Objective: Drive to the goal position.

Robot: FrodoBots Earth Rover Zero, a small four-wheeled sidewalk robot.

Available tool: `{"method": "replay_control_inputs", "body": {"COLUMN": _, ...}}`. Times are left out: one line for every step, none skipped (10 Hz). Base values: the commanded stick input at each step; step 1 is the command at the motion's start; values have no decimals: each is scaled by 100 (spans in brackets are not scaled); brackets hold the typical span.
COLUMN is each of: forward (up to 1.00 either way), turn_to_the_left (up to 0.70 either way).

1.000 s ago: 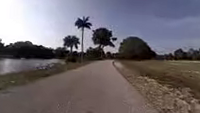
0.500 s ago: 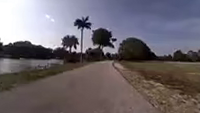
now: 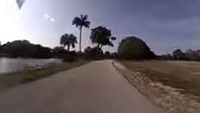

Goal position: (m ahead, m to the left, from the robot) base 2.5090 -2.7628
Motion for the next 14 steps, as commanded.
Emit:
{"method": "replay_control_inputs", "body": {"forward": 100, "turn_to_the_left": 23}}
{"method": "replay_control_inputs", "body": {"forward": 100, "turn_to_the_left": 40}}
{"method": "replay_control_inputs", "body": {"forward": 100, "turn_to_the_left": 29}}
{"method": "replay_control_inputs", "body": {"forward": 100, "turn_to_the_left": 9}}
{"method": "replay_control_inputs", "body": {"forward": 100, "turn_to_the_left": 3}}
{"method": "replay_control_inputs", "body": {"forward": 100, "turn_to_the_left": 3}}
{"method": "replay_control_inputs", "body": {"forward": 100, "turn_to_the_left": 3}}
{"method": "replay_control_inputs", "body": {"forward": 100, "turn_to_the_left": 3}}
{"method": "replay_control_inputs", "body": {"forward": 100, "turn_to_the_left": 3}}
{"method": "replay_control_inputs", "body": {"forward": 100, "turn_to_the_left": 3}}
{"method": "replay_control_inputs", "body": {"forward": 100, "turn_to_the_left": 3}}
{"method": "replay_control_inputs", "body": {"forward": 100, "turn_to_the_left": 3}}
{"method": "replay_control_inputs", "body": {"forward": 100, "turn_to_the_left": 3}}
{"method": "replay_control_inputs", "body": {"forward": 100, "turn_to_the_left": 3}}
